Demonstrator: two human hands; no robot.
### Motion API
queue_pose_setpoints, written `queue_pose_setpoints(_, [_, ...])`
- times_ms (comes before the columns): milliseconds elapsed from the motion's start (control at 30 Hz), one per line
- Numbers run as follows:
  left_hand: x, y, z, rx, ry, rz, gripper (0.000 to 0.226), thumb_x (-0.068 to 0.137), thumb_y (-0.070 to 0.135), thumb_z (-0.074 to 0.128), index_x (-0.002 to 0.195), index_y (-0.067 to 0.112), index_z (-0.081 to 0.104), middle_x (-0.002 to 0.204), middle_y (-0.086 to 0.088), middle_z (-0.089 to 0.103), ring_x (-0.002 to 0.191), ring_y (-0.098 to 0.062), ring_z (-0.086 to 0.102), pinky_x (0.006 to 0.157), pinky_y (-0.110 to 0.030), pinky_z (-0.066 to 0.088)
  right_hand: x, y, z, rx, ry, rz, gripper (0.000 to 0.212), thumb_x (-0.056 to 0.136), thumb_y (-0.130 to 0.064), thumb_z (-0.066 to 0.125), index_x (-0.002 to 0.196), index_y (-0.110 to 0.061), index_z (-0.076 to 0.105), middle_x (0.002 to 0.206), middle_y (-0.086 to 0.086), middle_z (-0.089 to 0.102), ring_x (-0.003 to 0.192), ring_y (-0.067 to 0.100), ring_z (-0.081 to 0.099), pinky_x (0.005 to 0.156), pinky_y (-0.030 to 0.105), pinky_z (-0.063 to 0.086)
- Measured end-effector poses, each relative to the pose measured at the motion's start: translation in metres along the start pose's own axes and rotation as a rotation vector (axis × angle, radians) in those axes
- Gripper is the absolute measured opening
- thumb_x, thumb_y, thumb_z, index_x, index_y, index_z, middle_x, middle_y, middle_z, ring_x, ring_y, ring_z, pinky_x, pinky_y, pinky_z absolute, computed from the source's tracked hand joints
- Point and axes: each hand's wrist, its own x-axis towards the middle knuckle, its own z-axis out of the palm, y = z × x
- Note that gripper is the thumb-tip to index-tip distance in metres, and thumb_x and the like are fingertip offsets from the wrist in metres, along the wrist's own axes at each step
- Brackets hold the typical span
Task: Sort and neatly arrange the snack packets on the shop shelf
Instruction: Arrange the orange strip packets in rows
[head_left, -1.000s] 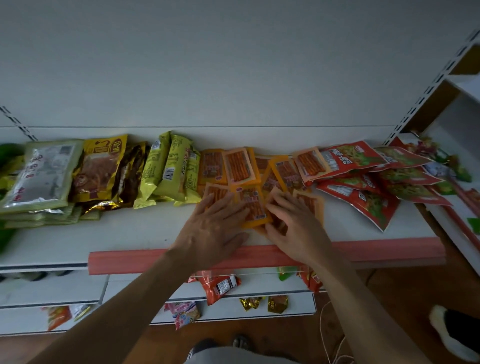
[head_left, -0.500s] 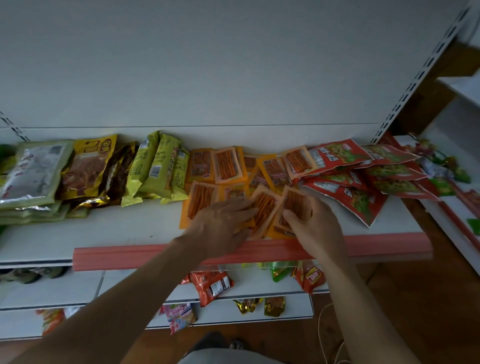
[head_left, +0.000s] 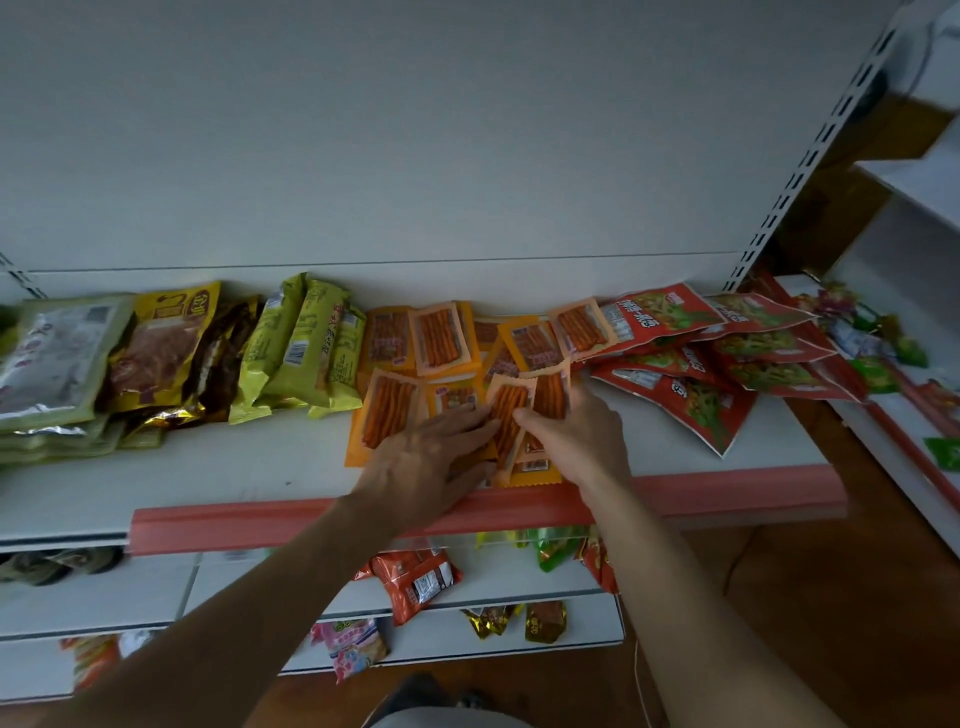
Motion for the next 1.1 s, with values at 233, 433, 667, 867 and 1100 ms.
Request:
queue_pose_setpoints(233, [0.0, 0.001, 0.001, 0.009, 0.014, -0.001, 0.05, 0.097, 0.044, 0.053, 0.144, 0.027, 0.046, 0.152, 0.01, 0.039, 0.142, -0.01, 0.034, 0.109, -0.036, 0.041, -0.003, -0.003, 0.011, 0.281, 0.058, -0.028, 0.075, 0.083, -0.031, 0.074, 0.146, -0.028, 0.034, 0.134, -0.001, 0.052, 0.1, 0.017, 0.061, 0.082, 0.037, 0.055])
queue_pose_setpoints(433, [0.001, 0.0, -0.004, 0.098, 0.073, 0.085, 0.045, 0.095, 0.041, 0.053, 0.132, 0.016, 0.061, 0.139, -0.001, 0.057, 0.13, -0.018, 0.052, 0.112, -0.041, 0.039, 0.005, 0.007, -0.006, 0.548, 0.068, 0.03, 0.04, 0.083, -0.012, 0.073, 0.118, -0.026, 0.059, 0.101, -0.007, 0.071, 0.088, 0.011, 0.068, 0.071, 0.033, 0.057])
queue_pose_setpoints(667, [0.007, 0.011, -0.017, -0.037, 0.145, -0.007, 0.049, 0.095, 0.051, 0.049, 0.129, 0.018, 0.063, 0.134, 0.003, 0.06, 0.128, -0.007, 0.049, 0.11, -0.035, 0.04, 0.001, 0.004, -0.036, 0.805, 0.073, -0.082, 0.031, 0.086, -0.005, 0.069, 0.112, -0.019, 0.064, 0.102, 0.003, 0.073, 0.093, 0.023, 0.071, 0.08, 0.05, 0.058])
queue_pose_setpoints(867, [0.032, 0.036, -0.056, -1.3, 0.005, -0.576, 0.073, 0.072, 0.07, 0.068, 0.136, 0.04, 0.051, 0.134, 0.013, 0.059, 0.126, -0.013, 0.054, 0.107, -0.044, 0.041, -0.016, -0.027, -0.03, 0.847, -0.171, -0.323, 0.034, 0.086, -0.006, 0.068, 0.117, -0.02, 0.064, 0.11, 0.005, 0.072, 0.102, 0.023, 0.069, 0.081, 0.044, 0.058])
queue_pose_setpoints(1100, [0.0, 0.023, -0.069, -1.671, 0.037, -0.594, 0.032, 0.089, 0.027, 0.068, 0.12, 0.019, 0.068, 0.123, -0.009, 0.068, 0.113, -0.025, 0.065, 0.081, -0.03, 0.057, -0.034, -0.058, 0.012, 0.824, -0.183, -0.389, 0.035, 0.083, -0.012, 0.072, 0.116, -0.02, 0.064, 0.104, 0.0, 0.074, 0.096, 0.014, 0.071, 0.069, 0.022, 0.057])
